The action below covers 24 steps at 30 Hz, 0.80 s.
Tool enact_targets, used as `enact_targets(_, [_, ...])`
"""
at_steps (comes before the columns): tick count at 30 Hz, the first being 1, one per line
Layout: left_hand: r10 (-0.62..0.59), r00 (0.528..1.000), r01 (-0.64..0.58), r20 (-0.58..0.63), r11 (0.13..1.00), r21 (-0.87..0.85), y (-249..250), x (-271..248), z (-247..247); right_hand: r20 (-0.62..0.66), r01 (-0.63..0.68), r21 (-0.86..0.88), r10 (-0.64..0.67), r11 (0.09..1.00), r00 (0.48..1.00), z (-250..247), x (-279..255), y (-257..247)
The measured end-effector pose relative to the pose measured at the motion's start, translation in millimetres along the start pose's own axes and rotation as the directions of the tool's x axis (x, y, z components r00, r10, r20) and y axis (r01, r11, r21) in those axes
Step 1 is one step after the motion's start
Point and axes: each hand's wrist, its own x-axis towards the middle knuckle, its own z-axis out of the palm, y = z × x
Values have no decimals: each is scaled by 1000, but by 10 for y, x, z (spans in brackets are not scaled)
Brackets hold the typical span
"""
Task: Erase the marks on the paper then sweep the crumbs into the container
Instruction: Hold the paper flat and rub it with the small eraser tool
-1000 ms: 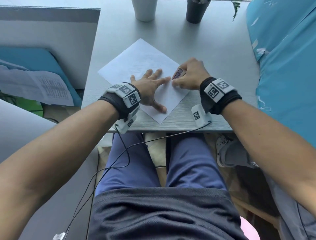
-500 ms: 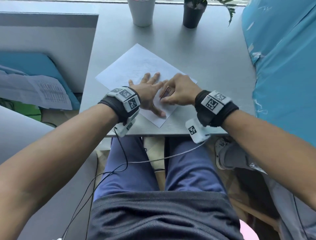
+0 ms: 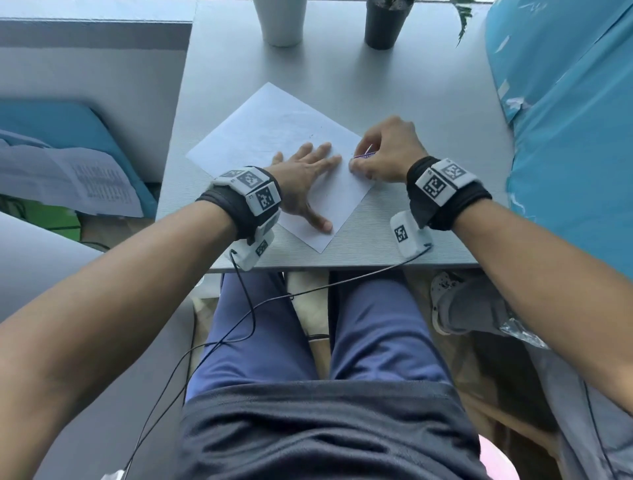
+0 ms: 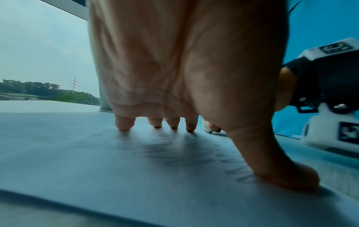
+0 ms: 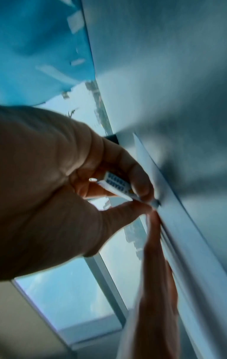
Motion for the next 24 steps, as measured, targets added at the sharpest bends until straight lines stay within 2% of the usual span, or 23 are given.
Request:
enact_targets(3, [-23, 999, 22, 45, 1000, 22, 2, 9, -1, 165, 123, -40, -115, 992, 980, 147, -192, -99])
enact_targets(4, [-32, 998, 30, 54, 999, 27, 6, 27, -11, 169, 112, -39, -104, 993, 980, 115, -151, -96])
enact_targets(7, [-63, 995, 60, 74, 997, 43, 55, 32, -59, -3, -38, 16, 38, 999, 999, -59, 26, -5])
enact_targets(8, [-74, 994, 71, 81, 997, 40, 77, 21, -70, 2, -36, 23, 36, 999, 999, -51, 20, -2])
enact_targets(11, [-89, 992, 85, 94, 995, 47, 96, 5, -78, 204, 135, -3, -131, 991, 970, 101, -195, -130])
enact_targets(12, [-89, 992, 85, 93, 995, 49, 102, 8, -84, 222, 148, -12, -141, 989, 965, 91, -201, -124])
enact_targets(15, [-92, 991, 88, 93, 995, 46, 126, -4, -96, 58, -12, -2, 12, 1000, 998, -72, -3, -16])
enact_targets(16, [-95, 991, 90, 93, 995, 49, 130, -10, -93, 26, -27, -1, 27, 1000, 999, -73, 5, -11])
enact_targets(17, [-100, 990, 95, 98, 994, 56, 130, -12, -89, 47, -5, -3, 6, 1000, 999, -28, -42, -32])
enact_targets(19, [-113, 988, 104, 107, 991, 79, 133, 4, -97, 176, 105, -21, -99, 994, 979, 83, -218, -133])
enact_targets(21, [-117, 987, 106, 113, 990, 97, 143, 30, -110, 207, 93, -23, -86, 995, 974, 74, -219, -131])
enact_targets(24, [-124, 985, 111, 118, 988, 112, 159, 35, -117, 24, -47, 20, 47, 999, 999, -44, -36, -24])
